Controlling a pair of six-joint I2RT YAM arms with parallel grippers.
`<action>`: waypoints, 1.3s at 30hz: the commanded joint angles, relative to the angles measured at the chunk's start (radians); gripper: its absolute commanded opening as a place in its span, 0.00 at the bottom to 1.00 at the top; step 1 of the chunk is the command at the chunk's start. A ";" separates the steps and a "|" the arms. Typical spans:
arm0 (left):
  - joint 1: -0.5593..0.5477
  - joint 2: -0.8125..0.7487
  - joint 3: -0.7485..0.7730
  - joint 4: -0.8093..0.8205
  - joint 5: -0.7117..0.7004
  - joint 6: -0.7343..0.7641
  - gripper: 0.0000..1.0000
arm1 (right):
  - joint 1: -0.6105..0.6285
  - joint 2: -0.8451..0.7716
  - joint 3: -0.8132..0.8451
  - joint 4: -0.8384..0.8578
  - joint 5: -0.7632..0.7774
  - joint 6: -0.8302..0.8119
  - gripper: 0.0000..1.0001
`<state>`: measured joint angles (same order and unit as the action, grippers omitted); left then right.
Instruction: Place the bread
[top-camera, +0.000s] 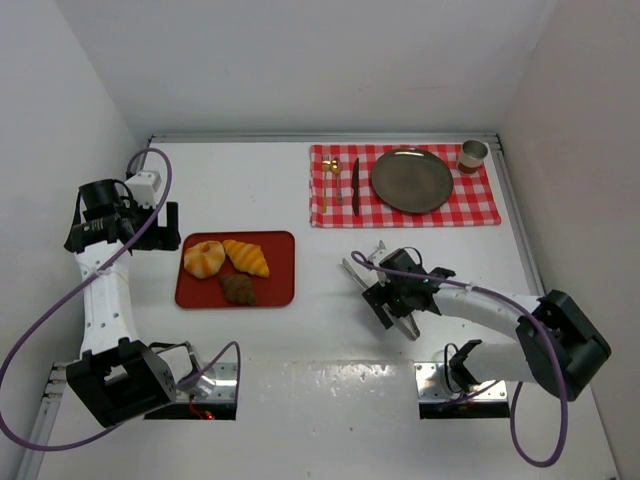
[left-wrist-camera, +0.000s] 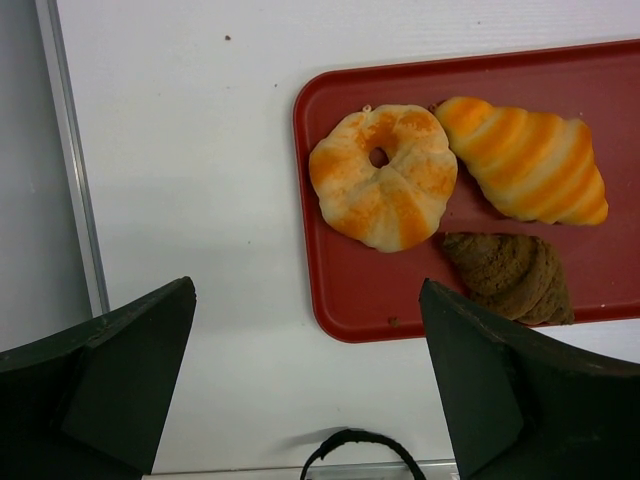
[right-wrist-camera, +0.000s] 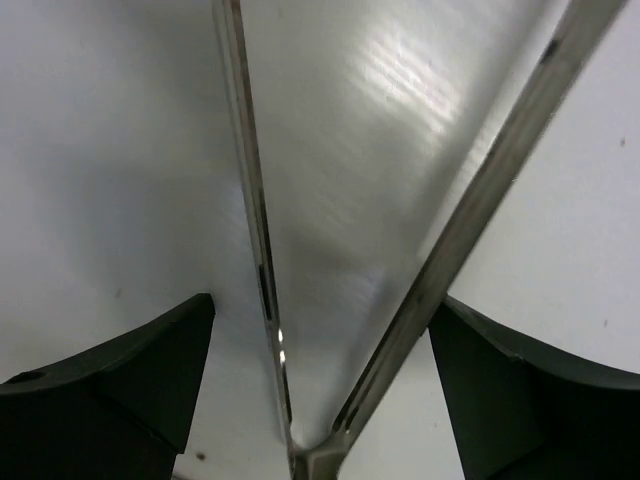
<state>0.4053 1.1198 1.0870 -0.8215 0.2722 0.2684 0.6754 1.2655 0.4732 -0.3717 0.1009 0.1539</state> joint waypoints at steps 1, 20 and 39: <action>-0.005 -0.014 0.030 0.015 0.004 0.003 1.00 | -0.025 0.069 0.008 0.161 -0.004 -0.005 0.86; -0.005 -0.014 0.030 0.015 -0.024 -0.006 1.00 | -0.048 0.147 0.077 0.147 0.014 0.016 0.50; -0.005 0.014 0.051 0.015 -0.014 -0.006 1.00 | 0.084 -0.043 0.749 -0.464 -0.092 0.062 0.44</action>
<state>0.4053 1.1374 1.0985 -0.8215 0.2470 0.2680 0.7132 1.2190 1.2160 -0.9012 0.0517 0.2123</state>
